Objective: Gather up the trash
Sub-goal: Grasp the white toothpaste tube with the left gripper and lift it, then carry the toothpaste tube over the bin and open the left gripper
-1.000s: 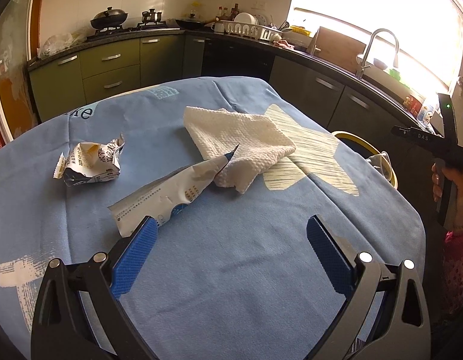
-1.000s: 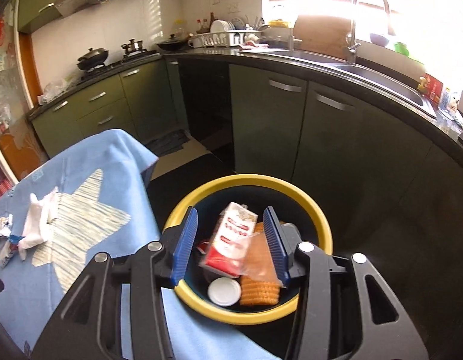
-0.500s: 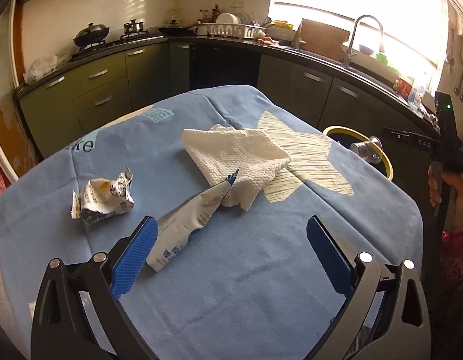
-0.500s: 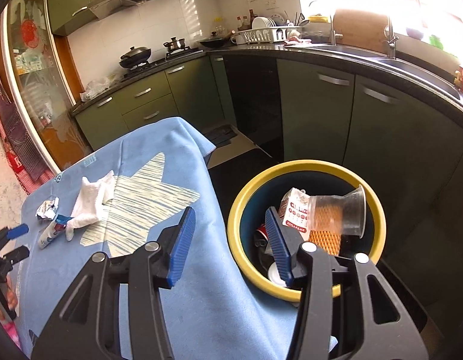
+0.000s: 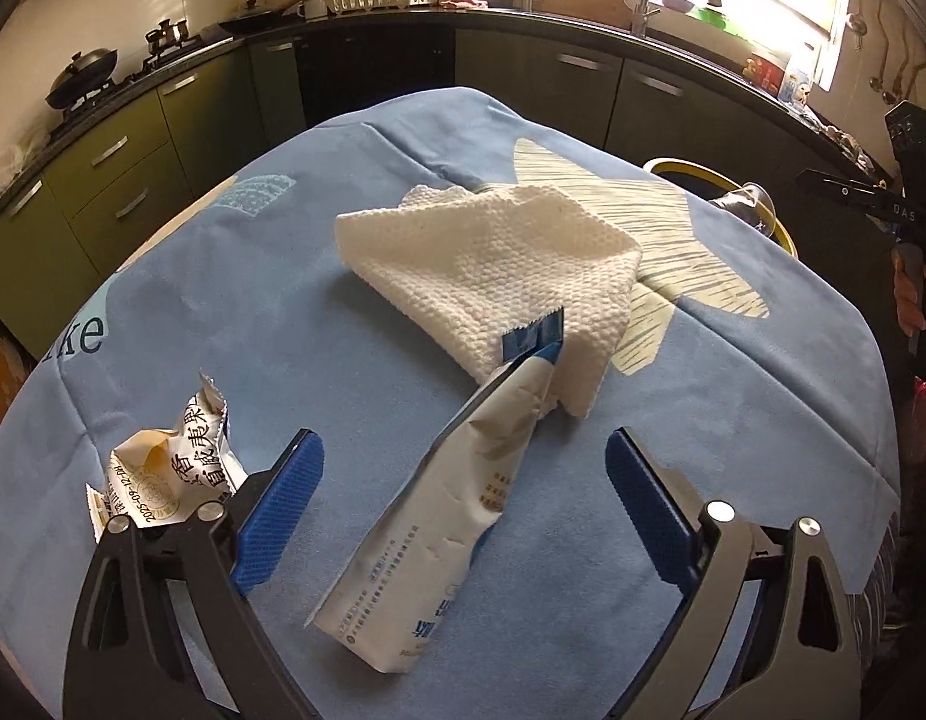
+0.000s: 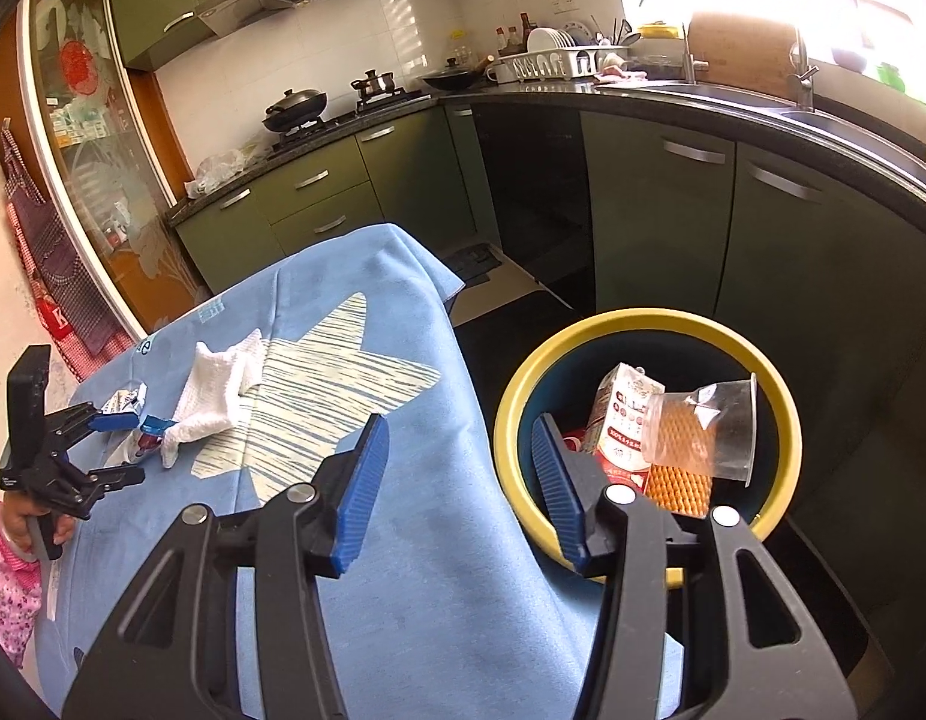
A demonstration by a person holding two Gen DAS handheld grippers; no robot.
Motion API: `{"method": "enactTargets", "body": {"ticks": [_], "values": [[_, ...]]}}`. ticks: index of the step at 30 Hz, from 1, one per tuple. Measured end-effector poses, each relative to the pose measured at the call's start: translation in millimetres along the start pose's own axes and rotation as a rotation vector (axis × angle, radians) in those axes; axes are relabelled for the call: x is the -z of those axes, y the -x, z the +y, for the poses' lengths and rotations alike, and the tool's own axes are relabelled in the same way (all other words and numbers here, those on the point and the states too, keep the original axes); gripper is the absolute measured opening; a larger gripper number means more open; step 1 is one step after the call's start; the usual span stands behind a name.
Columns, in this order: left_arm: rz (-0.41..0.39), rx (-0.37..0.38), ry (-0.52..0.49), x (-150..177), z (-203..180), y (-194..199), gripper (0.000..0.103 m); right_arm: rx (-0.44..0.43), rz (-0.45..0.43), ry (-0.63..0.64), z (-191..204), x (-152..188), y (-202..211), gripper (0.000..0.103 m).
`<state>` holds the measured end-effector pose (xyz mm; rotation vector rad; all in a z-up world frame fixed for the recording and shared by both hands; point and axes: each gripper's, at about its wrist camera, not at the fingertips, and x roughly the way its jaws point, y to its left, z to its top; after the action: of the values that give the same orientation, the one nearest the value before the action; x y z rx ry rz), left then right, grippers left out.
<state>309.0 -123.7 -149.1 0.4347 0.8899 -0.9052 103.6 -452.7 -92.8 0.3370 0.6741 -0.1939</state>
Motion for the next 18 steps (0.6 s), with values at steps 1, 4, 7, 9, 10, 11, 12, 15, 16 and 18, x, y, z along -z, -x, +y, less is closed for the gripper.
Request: {"method": "enactTargets", "body": {"ticks": [1, 4, 7, 9, 10, 11, 12, 15, 16, 18], "values": [[0.004, 0.005, 0.003, 1, 2, -1, 0.083, 0.0, 0.001, 0.001, 0, 0, 0, 0.048], [0.01, 0.015, 0.008, 6, 5, -1, 0.071, -0.007, 0.006, -0.002, 0, 0, -2, 0.049], [0.005, 0.007, 0.002, 10, 3, 3, 0.057, -0.013, 0.016, 0.0, 0, 1, -5, 0.049], [0.004, 0.009, 0.007, 13, 3, 7, 0.045, -0.019, 0.019, 0.0, 1, 2, -5, 0.049], [0.003, 0.014, 0.012, 14, 3, 9, 0.041, -0.021, 0.02, 0.002, 2, 2, -5, 0.049], [0.001, 0.018, 0.017, 16, 2, 11, 0.035, -0.021, 0.02, 0.002, 2, 2, -5, 0.049], [0.0, 0.017, 0.021, 17, 0, 12, 0.033, -0.022, 0.019, 0.002, 2, 1, -5, 0.049], [-0.002, -0.011, 0.025, 23, -8, 18, 0.03, -0.022, 0.02, 0.0, 1, 1, -5, 0.049], [-0.004, -0.017, 0.03, 25, -11, 21, 0.03, -0.022, 0.019, -0.002, 1, 1, -5, 0.049], [-0.013, -0.026, 0.042, 28, -17, 28, 0.029, -0.022, 0.016, -0.006, 0, 1, -5, 0.049]]}}
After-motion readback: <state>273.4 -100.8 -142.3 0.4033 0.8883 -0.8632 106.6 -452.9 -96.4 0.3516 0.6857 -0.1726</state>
